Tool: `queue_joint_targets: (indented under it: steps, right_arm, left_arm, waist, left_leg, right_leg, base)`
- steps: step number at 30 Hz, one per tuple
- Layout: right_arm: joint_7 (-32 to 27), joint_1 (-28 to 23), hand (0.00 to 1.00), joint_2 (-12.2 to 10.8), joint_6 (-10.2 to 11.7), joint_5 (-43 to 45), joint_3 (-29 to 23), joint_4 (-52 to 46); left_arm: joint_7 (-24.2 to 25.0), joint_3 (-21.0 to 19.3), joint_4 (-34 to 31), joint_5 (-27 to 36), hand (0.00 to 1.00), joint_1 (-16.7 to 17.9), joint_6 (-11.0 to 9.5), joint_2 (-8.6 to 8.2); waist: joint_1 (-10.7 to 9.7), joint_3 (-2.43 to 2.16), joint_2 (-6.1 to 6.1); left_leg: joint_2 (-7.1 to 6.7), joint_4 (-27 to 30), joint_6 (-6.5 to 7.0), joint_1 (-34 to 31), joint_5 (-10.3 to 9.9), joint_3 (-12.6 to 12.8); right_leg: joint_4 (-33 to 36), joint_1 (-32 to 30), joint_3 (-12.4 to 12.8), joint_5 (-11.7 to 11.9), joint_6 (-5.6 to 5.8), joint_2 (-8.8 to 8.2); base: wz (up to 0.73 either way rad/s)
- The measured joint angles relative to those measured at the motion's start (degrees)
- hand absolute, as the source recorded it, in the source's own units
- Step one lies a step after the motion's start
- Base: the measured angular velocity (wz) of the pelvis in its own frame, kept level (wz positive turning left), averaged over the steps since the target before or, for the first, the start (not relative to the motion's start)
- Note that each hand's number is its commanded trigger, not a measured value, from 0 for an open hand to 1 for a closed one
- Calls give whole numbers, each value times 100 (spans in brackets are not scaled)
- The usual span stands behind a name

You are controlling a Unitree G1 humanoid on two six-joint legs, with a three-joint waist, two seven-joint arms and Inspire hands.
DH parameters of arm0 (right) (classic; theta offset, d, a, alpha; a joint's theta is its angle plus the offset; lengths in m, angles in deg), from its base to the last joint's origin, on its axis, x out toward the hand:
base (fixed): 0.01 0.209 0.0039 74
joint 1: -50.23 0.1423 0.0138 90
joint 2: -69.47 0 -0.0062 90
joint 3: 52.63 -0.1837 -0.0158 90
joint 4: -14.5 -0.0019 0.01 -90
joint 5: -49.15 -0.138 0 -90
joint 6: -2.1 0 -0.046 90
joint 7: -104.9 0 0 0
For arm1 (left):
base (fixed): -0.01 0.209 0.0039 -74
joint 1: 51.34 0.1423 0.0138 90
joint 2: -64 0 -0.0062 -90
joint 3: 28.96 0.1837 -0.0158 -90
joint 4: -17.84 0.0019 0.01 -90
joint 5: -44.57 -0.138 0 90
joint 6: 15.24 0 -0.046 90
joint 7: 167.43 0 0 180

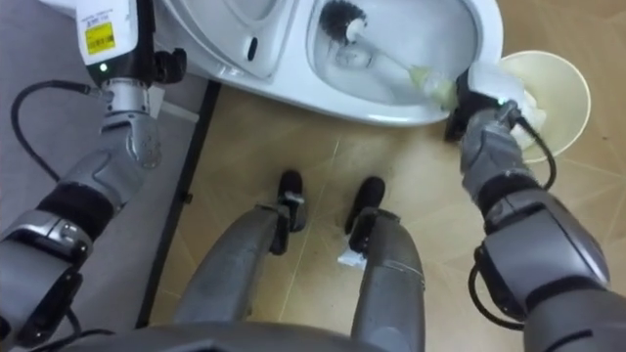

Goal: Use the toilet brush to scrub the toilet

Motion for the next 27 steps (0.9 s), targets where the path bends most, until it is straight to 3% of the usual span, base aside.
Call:
queue_joint_targets:
  steps: [4,8,10,14,16,18,21,27]
  right_arm:
    - [3,13,100,119,-141,788,218,-99]
    - [171,-10,100,-31,-305,1457,584,-223]
    - [246,-101,100,-133,-503,1536,720,-261]
    - [242,-349,100,-215,-626,1532,720,-387]
    - [239,-505,100,-199,-707,1530,715,-471]
    - [231,-621,100,-213,-749,1506,714,-506]
    - [232,-731,100,-319,-812,1482,708,-534]
    - [243,-836,100,-208,-808,1474,749,-646]
  left_arm:
    - [-7,43,-50,-33,0,-45,39,-6]
    - [2,43,-34,-52,0,-40,48,-37]
    - [8,93,-61,-6,0,-48,91,-101]
    - [65,156,-36,9,0,-7,127,-127]
    - [172,195,-25,23,0,55,128,-131]
    - [223,212,-35,96,0,152,129,-143]
    - [225,154,-67,118,0,254,230,-189]
    - [221,179,-80,367,0,325,251,-175]
  waist:
    - [57,-7,-50]
    - [108,-10,-42]
    - [136,-26,9]
    - [156,-61,167]
    - [144,-91,299]
    - [138,-126,353]
    - [59,-147,384]
    - [55,-146,382]
  left_leg:
    - [8,63,5,-55,-5,12]
    - [44,168,37,-57,-26,26]
    - [104,179,46,-53,-32,27]
    - [130,184,66,-9,-42,-8]
    - [122,156,79,36,-40,11]
    - [107,124,89,83,-32,47]
    - [107,36,100,183,-24,103]
    - [133,-37,97,317,-30,167]
  right_leg:
    - [-14,-19,8,31,31,7]
    - [-63,16,23,102,9,62]
    - [-249,113,-25,187,33,140]
    - [-469,264,-65,297,77,205]
    - [-554,332,-62,339,108,233]
    - [-555,350,-41,343,115,215]
    - [-608,401,13,354,133,206]
    - [-647,480,153,341,155,256]
  base:
    - [1]
    - [-12]
    - [-7]
    - [-5]
    - [-4]
    - [-8]
    - [-8]
    - [-5]
